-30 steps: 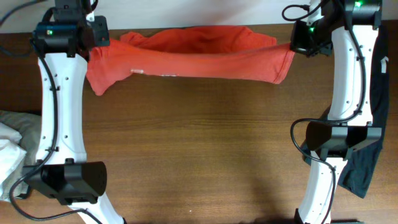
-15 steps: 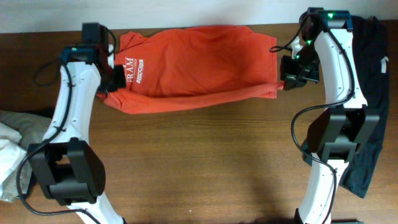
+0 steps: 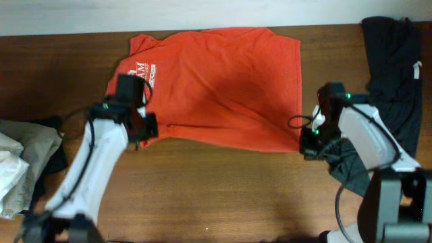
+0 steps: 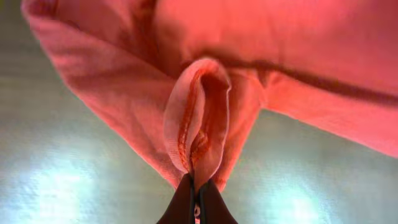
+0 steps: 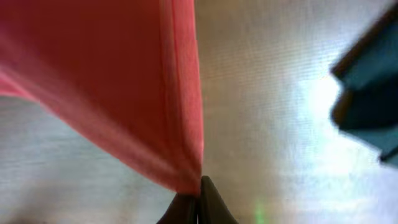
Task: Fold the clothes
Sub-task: 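Lay the shirt flat on the table and release both grippers, then grasp the shirt's bottom hem with both grippers and fold it upward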
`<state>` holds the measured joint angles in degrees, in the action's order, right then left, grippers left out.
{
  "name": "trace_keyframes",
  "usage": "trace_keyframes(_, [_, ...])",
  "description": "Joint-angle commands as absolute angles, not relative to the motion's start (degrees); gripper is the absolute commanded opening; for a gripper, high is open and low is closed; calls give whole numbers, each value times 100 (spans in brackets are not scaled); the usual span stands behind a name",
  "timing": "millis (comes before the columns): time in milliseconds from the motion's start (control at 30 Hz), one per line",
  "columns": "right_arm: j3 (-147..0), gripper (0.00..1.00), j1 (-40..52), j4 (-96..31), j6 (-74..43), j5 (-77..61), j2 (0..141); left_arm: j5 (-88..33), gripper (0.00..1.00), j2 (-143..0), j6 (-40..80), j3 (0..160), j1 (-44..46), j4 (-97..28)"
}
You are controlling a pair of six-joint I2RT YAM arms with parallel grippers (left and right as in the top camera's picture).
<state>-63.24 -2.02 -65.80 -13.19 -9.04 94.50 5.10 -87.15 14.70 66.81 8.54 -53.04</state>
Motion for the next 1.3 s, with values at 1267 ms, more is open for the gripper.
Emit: trace_keyframes(1267, [-7266,4,-416,-5387,-3297,-266,10029,2126,1,-7822,3135,5253,294,-3452])
